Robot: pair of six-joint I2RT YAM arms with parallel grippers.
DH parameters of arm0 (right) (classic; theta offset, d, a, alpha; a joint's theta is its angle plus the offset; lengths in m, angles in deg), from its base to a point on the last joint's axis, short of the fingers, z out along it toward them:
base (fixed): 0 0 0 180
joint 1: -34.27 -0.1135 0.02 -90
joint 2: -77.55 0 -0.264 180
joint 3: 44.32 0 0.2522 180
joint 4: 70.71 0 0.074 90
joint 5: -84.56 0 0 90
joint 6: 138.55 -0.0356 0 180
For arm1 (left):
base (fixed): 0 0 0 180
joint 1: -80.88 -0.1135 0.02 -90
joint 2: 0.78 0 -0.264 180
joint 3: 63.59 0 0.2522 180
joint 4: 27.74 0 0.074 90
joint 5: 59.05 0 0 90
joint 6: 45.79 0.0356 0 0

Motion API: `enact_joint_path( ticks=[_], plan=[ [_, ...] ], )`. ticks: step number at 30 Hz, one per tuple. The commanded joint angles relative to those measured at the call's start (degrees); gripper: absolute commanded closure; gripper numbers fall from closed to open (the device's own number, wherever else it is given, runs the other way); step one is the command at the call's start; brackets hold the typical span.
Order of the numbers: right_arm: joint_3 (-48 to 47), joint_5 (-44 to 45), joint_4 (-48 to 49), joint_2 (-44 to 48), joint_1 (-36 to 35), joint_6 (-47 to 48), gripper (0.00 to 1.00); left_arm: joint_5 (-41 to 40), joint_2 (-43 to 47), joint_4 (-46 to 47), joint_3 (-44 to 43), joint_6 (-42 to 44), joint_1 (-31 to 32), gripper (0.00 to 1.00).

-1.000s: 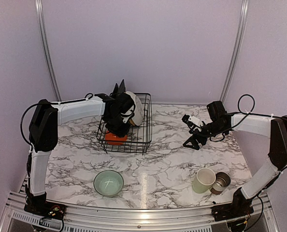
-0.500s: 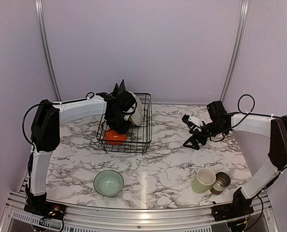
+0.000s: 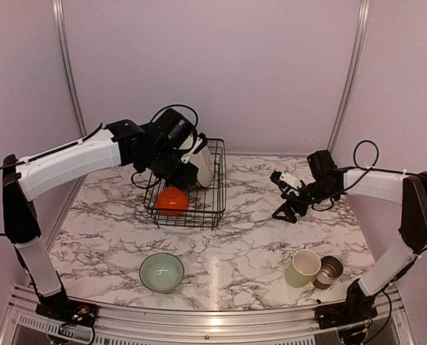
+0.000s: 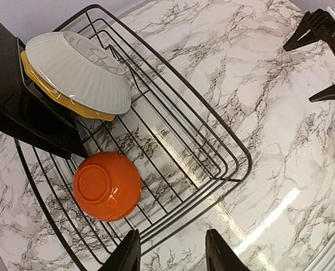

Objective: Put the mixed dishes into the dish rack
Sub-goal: Move the bowl to the dish rack, then grab the bowl from the corner of the board.

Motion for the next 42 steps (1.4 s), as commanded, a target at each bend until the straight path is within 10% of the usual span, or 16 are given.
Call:
enact_joint_path(
  ticks=[1,19,42],
  plan=[
    [-2.3,1.9,-1.1,-0.9,-1.5,1.0,0.02,0.3,4.0,-3.0,5.8,-3.8,4.8,0.58],
    [-1.4,3.8,-0.3,1.2,-2.2,0.7,0.02,8.7,9.2,-6.3,27.5,-23.2,22.6,0.56],
    [-0.9,3.0,-0.3,3.7,-2.3,0.9,0.02,7.7,0.3,-11.1,24.9,-23.8,25.9,0.67]
  ],
)
